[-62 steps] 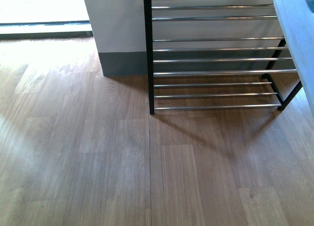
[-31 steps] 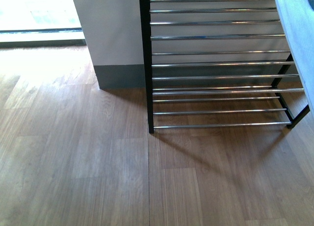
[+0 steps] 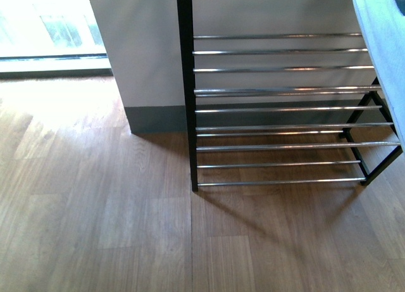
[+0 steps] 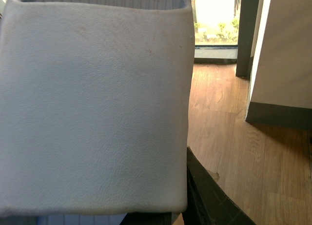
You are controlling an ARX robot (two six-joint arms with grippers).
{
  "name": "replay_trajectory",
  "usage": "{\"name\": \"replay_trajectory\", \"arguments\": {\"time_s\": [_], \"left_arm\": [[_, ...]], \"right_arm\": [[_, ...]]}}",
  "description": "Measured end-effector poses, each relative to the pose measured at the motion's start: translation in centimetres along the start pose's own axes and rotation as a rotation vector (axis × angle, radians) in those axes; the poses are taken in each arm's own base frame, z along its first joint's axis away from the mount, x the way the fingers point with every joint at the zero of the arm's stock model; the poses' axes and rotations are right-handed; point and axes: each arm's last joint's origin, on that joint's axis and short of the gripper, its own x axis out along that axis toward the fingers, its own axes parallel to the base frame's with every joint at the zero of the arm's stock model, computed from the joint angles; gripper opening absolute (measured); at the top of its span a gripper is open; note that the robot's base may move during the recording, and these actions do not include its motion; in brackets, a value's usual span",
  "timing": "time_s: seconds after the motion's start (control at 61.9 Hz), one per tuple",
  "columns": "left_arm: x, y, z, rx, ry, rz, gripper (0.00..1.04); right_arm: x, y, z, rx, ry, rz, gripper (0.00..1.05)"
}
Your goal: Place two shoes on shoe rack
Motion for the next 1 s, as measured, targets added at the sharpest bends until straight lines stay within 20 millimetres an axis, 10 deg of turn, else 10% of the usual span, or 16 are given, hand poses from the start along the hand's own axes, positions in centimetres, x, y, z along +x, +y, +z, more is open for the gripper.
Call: {"name": "replay_trajectory", "arguments": {"time_s": [0.889, 1.002], "left_arm": [[0.0, 0.0, 0.0, 0.000, 0.000, 0.003, 0.02], [0.0, 0.0, 0.0, 0.000, 0.000, 0.003, 0.02]], "right_arm": [[0.0, 0.0, 0.0, -0.001, -0.002, 0.005, 0.01], [2.3, 1.3, 0.8, -0.075, -0.104, 0.181, 0.01]]}}
